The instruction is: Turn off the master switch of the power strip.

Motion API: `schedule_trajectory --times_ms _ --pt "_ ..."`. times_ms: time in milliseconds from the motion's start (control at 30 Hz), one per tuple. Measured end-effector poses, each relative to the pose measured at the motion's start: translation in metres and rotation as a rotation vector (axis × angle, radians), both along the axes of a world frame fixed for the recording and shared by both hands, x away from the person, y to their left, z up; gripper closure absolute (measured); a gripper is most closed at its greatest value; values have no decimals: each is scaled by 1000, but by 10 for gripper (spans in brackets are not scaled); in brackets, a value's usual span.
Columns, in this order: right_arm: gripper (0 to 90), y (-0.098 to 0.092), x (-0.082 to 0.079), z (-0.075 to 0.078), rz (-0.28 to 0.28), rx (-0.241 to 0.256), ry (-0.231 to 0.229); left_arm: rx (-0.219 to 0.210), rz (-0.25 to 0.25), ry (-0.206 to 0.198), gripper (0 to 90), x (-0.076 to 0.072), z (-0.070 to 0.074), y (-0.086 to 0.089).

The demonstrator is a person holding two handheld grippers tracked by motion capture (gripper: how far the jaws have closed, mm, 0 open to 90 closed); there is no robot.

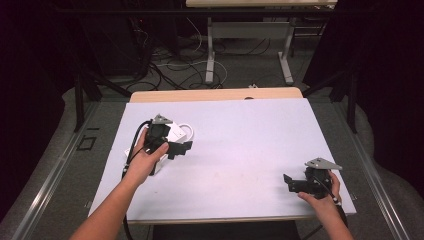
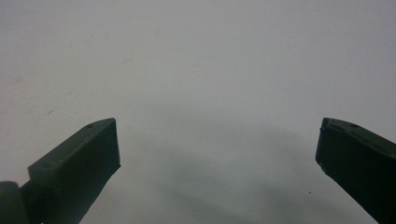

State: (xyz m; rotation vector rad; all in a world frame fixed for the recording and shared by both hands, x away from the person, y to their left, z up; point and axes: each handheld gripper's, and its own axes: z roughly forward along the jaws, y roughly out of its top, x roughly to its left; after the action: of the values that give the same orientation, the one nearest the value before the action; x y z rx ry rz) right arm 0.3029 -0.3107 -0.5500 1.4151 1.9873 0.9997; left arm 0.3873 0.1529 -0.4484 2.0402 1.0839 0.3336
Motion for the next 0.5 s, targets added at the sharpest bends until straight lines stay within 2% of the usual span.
schedule_trajectory --times_ms 100,300,500 --pt "0 1 0 0 -5 6 -12 -4 -18 3 3 -7 1 1" --pt "0 0 0 0 -1 4 -12 -17 -35 -21 3 -23 0 1" --pt "0 0 0 0 -2 10 -8 -16 -48 -19 3 -37 -4 3"
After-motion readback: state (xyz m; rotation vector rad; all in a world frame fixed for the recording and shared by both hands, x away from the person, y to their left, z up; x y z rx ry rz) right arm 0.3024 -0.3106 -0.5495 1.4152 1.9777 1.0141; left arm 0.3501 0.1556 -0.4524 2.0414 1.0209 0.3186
